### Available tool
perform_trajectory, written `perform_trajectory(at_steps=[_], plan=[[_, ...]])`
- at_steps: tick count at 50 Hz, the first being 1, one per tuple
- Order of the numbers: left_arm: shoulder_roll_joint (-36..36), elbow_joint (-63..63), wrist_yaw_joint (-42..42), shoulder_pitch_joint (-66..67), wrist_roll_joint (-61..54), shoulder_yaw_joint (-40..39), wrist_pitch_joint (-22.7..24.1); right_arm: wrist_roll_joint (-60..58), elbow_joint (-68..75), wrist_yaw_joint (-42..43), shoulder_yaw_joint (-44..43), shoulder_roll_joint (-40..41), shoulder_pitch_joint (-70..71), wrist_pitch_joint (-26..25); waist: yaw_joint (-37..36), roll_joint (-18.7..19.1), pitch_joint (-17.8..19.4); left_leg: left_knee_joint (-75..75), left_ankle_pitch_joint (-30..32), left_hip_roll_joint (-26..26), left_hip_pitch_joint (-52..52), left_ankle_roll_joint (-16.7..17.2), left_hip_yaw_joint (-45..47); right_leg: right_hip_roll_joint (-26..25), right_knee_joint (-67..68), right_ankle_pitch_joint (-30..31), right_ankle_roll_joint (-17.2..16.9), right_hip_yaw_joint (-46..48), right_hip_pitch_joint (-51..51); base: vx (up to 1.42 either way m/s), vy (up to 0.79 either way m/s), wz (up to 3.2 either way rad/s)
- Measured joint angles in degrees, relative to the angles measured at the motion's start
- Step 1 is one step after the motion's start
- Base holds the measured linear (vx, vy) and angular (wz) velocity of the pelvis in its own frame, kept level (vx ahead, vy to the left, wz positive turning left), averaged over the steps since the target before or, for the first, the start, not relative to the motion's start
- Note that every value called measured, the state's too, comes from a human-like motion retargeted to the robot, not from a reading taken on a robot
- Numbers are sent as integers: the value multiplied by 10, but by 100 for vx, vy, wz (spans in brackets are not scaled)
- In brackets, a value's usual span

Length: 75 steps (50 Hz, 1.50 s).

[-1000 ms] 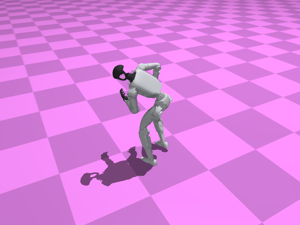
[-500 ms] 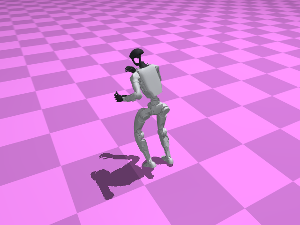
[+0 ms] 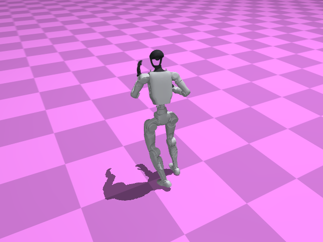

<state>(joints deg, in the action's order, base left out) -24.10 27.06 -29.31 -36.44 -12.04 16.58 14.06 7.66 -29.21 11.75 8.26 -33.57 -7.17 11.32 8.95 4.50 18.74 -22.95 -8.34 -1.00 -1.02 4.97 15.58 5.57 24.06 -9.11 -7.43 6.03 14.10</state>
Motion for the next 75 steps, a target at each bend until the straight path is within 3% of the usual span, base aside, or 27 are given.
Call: perform_trajectory(at_steps=[3, 5, 9, 12, 15, 18, 20, 22, 25, 28, 31, 35, 38, 41, 43, 45, 48, 50, 52, 55, 57, 60, 62, 65, 68, 72, 75], plan=[[16, 21, 58, 71, -25, -8, -13, 9, -2, -17, 1, -2, -25, -20, 1, -10, 1, -25, 67, 35, 35, -12, -19, -1, -139, 85, -52, -18, -29, 93, -2, -75], [21, 31, 88, 133, -32, -14, -26, -2, -10, -21, 6, 2, -25, -32, -3, -10, 14, -123, 74, 44, 19, -29, -33, 1, -157, 108, -39, -24, -51, 87, 1, -80], [21, 2, 89, 278, -43, -33, -35, 16, 6, -23, 34, 13, 69, -31, -24, 28, 66, -388, -7, -21, -67, -62, -38, -32, 16, -37, 70, -40, -45, 82, 5, -79], [27, -11, 99, 413, -68, -57, -27, -16, 23, -11, 60, 26, 184, -31, -61, 32, 77, -452, -64, -35, -120, -65, -46, -36, 107, -101, 67, -55, -46, 86, 10, -69], [10, 37, 127, 546, -129, -83, -10, -25, -20, 2, 70, 61, 255, -24, -115, 18, 41, -364, -94, -24, -152, -54, -46, -21, 66, -83, 23, -67, -93, 93, 13, -37], [-27, 68, 175, 605, -187, -112, -3, 14, -72, -7, 70, 88, 293, -18, -181, -9, 13, -147, -82, -5, -137, -32, -34, -1, 8, -11, -23, -80, -145, 94, 18, -11], [-32, 78, 207, 665, -209, -149, -29, -2, -102, 14, 83, 100, 264, -22, -200, -9, -28, 38, -39, 4, -98, -5, -42, -3, -34, 61, -20, -87, -189, 96, 25, 13], [-16, 73, 231, 675, -194, -190, -44, -31, -123, 16, 86, 90, 254, -23, -207, 6, -32, 144, -4, 0, -75, 20, -66, -21, -19, 108, -12, -94, -212, 92, 28, 30], [20, 42, 217, 633, -137, -216, -59, -45, -131, -13, 81, 79, 225, -22, -200, 23, -23, 157, 41, -1, -62, 15, -93, -35, 117, 103, 27, -98, -193, 86, 26, 45], [24, -13, 161, 481, -80, -180, -54, -54, -59, -16, 93, 97, 192, -34, -188, -12, 2, 8, -44, 40, -95, -47, -92, 26, 335, 15, 74, -77, -103, 79, 19, 49], [-6, -45, 105, 274, -19, -111, -42, -51, 24, 19, 111, 124, 134, -37, -173, -33, 13, -76, -111, 59, -96, -57, -96, 48, 427, -33, 101, -76, -34, 80, 11, 56], [-27, -35, 60, 30, 68, -39, -38, 33, -51, -6, 89, 58, 33, 10, -112, 0, -12, -25, -97, 51, -27, -21, -141, 15, 310, -48, 76, -42, -9, 82, 10, 93], [-13, -14, 37, -46, 61, -16, -26, 77, -136, -47, 74, -25, 18, 20, -45, 27, -39, 23, -38, 42, 13, -1, -173, 0, 90, 3, 15, 0, -22, 83, 2, 75], [19, 28, 51, -32, 2, -16, -5, 47, -150, -50, 82, -62, 33, 6, -10, 16, -49, 12, 25, 63, 36, 4, -177, 7, -103, 59, -46, 3, -38, 84, -8, 4], [37, 66, 72, 13, -27, -36, -2, 9, -134, -47, 93, -65, 46, -8, -4, 1, -43, -67, 54, 81, 22, -1, -162, 15, -154, 91, -56, -3, -50, 81, -9, -38], [47, 102, 83, 74, -42, -68, -5, -14, -102, -44, 107, -64, 72, -15, -4, 1, -25, -211, 57, 76, -27, -7, -134, 13, -133, 87, -26, -15, -57, 77, -8, -45], [47, 102, 60, 194, -53, -101, -9, -5, -19, -33, 135, -53, 138, -21, -19, 21, 27, -425, 0, 13, -101, -26, -95, -9, 33, -38, 69, -6, -43, 77, -6, -52], [54, 74, 57, 295, -61, -105, -20, -17, 41, -20, 157, -34, 194, -24, -51, 38, 49, -503, -47, -37, -140, -44, -74, 6, 219, -126, 147, 95, -20, 82, -2, -80], [52, 60, 82, 403, -87, -101, -13, -56, 55, 8, 170, 0, 247, -18, -85, 25, 32, -488, -70, -56, -180, -22, -52, 48, 245, -129, 117, 130, -41, 88, 0, -10], [24, 94, 125, 551, -193, -103, 9, -107, -10, 30, 176, 71, 306, -24, -132, -27, -14, -338, -74, -29, -202, -20, -37, 12, 49, -90, 10, -25, -104, 94, -1, 50], [5, 115, 147, 598, -258, -108, 17, -148, -61, 28, 177, 93, 344, -27, -195, -51, -40, -153, -42, -28, -179, -14, -11, 36, 35, -40, -5, 40, -124, 97, 3, 4], [-7, 116, 202, 627, -331, -137, 10, -145, -108, 9, 196, 110, 392, -29, -253, -70, -56, 159, 40, -9, -101, 20, -51, 20, -37, 46, -26, -2, -194, 99, 10, 27], [7, 111, 232, 653, -324, -146, -3, -122, -130, -8, 213, 116, 356, -17, -267, -59, -81, 211, 37, -17, -84, 40, -111, -1, -23, 90, -19, 0, -225, 99, 16, 56], [26, 66, 201, 589, -256, -139, -35, -128, -115, 2, 223, 111, 301, -21, -262, -44, -79, 232, 92, -18, -53, 39, -166, -10, 120, 84, 60, 19, -210, 85, 11, 111], [15, -49, 145, 408, -125, -88, -63, -143, -28, 38, 207, 118, 247, -36, -253, -80, -7, 75, 24, 40, -83, -34, -179, 69, 362, -18, 127, 49, -142, 67, -4, 144], [26, -171, 99, 192, -10, -13, -66, -109, 72, 68, 179, 145, 170, -28, -214, -85, 47, -237, -128, 46, -191, -25, -183, 106, 556, -99, 130, 61, -24, 67, -12, 91], [20, -141, 76, 109, -2, -14, -54, -64, 17, 41, 143, 99, 126, -11, -182, -74, 60, -197, -156, 40, -117, -59, -173, 118, 515, -137, 142, 58, 20, 73, -11, -53]])
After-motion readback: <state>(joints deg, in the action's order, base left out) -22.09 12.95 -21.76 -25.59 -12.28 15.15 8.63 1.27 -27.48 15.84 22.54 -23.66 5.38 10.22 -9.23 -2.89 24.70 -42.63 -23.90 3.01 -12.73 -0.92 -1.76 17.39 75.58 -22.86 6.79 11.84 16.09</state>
